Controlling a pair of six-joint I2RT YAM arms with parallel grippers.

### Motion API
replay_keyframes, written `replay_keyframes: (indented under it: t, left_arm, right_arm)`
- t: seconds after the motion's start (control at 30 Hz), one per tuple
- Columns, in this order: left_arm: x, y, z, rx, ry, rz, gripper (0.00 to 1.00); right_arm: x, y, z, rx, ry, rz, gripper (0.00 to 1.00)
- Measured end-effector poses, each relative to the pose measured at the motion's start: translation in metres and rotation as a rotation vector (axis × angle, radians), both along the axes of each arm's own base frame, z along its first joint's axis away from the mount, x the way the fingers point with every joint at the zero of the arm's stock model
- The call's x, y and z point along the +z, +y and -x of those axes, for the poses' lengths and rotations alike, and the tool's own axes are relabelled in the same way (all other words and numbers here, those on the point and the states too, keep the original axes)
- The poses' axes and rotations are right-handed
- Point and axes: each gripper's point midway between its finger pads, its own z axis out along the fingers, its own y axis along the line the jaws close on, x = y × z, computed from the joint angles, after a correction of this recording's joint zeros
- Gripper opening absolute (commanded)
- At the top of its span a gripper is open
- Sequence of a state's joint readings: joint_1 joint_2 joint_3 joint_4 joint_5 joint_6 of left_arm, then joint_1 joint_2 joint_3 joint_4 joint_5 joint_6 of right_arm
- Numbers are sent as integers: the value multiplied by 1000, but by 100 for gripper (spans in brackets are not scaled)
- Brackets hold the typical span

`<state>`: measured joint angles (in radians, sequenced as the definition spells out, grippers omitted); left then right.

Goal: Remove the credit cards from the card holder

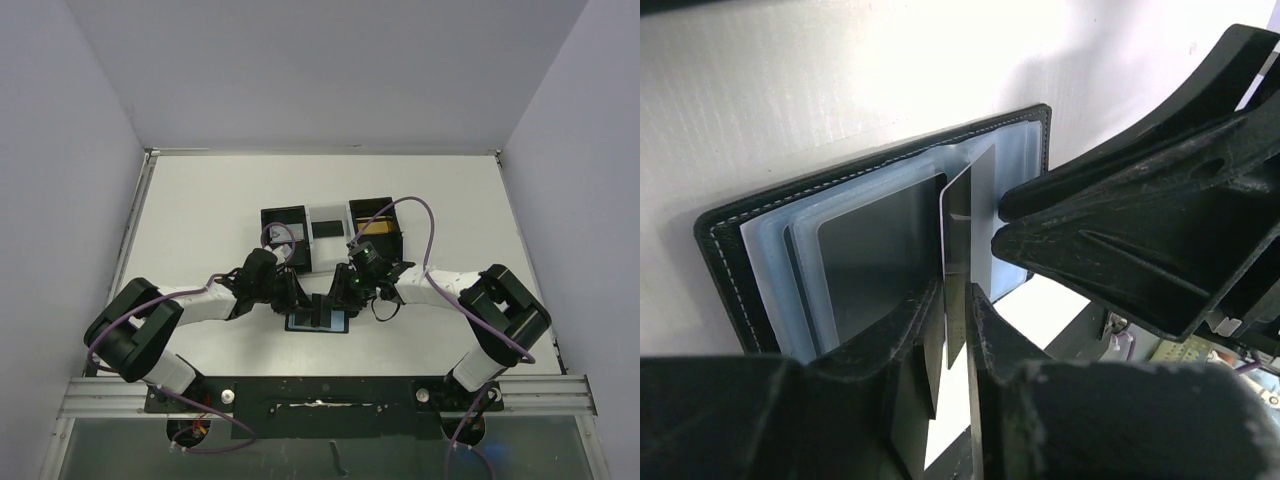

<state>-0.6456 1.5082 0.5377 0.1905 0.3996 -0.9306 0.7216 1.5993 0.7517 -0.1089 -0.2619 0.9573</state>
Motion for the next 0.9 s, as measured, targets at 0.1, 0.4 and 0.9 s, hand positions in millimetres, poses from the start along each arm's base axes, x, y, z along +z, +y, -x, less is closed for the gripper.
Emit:
replay_keyframes:
  t: [0.1, 0.4, 0.9]
  left_arm:
    - [2, -2, 1, -8, 0, 14, 19]
    - [3, -9, 3, -26, 12, 66, 20]
    - [-4, -15, 10, -70, 53, 86, 12]
  right_arm:
    - [0, 0, 0, -3, 3, -3, 32]
    - [-1, 0, 0, -12, 8, -2, 31]
    - [-1, -1, 0, -16, 6, 1, 31]
